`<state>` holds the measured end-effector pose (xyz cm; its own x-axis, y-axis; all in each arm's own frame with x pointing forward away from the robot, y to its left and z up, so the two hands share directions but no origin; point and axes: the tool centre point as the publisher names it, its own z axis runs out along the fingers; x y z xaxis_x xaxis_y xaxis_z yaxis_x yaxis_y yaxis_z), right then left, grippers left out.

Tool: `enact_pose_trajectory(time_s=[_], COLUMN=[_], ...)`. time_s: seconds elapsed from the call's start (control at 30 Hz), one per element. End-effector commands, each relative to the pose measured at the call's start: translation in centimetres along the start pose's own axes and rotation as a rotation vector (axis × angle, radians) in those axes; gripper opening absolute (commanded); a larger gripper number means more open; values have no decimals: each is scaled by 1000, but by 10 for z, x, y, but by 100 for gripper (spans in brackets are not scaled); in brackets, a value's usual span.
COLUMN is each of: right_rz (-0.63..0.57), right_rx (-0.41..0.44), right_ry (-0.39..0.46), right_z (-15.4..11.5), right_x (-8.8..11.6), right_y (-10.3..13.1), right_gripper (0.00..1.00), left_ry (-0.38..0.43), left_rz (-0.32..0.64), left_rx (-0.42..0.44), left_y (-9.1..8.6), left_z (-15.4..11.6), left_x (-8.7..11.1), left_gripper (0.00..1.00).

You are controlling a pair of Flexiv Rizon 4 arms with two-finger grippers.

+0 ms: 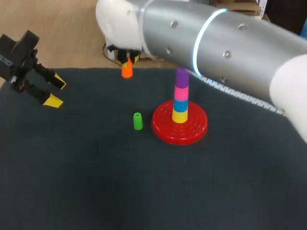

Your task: Pick up and stack the cylinders on the red base in this order: pink,purple,orange,green

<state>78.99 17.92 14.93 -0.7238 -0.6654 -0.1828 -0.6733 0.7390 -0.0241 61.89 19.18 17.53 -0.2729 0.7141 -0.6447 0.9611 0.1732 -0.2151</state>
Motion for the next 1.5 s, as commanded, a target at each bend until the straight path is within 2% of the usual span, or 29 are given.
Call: enact_pose_trajectory(time_s=[0.03,0.23,0.47,0.73,0.9,1.5], right_rz=[7,51,114,207,239,239], right_rx=[20,25,22,34,22,22], right_ry=[-48,-70,-104,-124,-138,-138], right_z=[-35,-71,-103,-107,-100,-100], right_x=[34,68,111,144,146,146], right_y=[-6,-23,-31,-39,-42,-42], right_gripper=[0,0,0,0,0,0], left_ry=[-1,-1,-1,-1,-1,-1], left_rz=[1,1,1,1,1,1], left_rx=[-1,-1,-1,-1,-1,-1], left_y=[0,0,0,0,0,0], left_z=[0,0,0,0,0,0], left_x=[1,1,1,1,1,1], left_gripper=[100,100,100,100,100,100])
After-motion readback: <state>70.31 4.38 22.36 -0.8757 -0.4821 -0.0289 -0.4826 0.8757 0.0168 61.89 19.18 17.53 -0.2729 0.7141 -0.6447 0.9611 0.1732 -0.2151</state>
